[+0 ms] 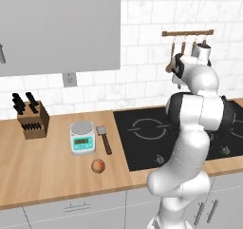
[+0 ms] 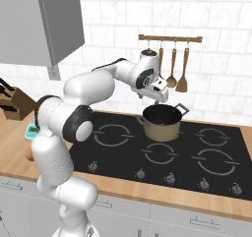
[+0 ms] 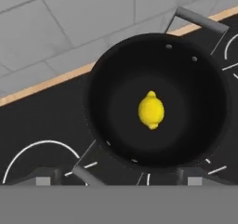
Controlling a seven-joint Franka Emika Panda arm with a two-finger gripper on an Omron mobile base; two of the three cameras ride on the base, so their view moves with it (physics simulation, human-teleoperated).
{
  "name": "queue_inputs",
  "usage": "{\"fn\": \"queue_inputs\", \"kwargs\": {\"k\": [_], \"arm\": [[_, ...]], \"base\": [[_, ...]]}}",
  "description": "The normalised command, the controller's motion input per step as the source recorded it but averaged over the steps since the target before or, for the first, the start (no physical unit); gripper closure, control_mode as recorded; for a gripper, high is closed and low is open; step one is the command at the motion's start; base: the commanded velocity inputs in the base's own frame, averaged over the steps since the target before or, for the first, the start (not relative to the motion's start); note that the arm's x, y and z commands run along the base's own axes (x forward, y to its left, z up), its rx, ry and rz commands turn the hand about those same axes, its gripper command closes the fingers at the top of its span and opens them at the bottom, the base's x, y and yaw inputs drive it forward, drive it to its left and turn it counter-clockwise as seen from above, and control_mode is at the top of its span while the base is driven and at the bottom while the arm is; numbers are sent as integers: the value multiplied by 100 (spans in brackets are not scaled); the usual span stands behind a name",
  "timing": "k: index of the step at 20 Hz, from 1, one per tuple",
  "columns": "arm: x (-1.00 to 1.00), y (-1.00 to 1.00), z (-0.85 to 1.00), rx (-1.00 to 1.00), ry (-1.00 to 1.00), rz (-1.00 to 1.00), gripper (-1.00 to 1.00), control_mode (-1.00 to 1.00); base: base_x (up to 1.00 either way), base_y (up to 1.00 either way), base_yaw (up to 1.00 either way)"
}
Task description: Put the lemon and onion in the pot. Retrieve the spatula and lightly stir the vegetables in the pot.
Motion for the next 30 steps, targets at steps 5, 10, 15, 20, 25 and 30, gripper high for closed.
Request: {"fn": "queue_inputs", "kwargs": {"k": [5, 10, 15, 20, 25, 30], "arm": [[-100, 96, 54, -4, 0, 0, -100, -100], [-100, 100, 6, -4, 0, 4, -100, -100], [-97, 100, 0, -1, 1, 15, -100, -100], [-41, 100, -3, 0, 10, 28, -100, -100], [-29, 100, -16, 0, 11, 30, -100, -100], [-39, 100, -27, 0, 7, 32, -100, -100]], "base": [[0, 0, 0], [0, 0, 0], [0, 0, 0], [0, 0, 0], [0, 0, 0], [0, 0, 0]]}}
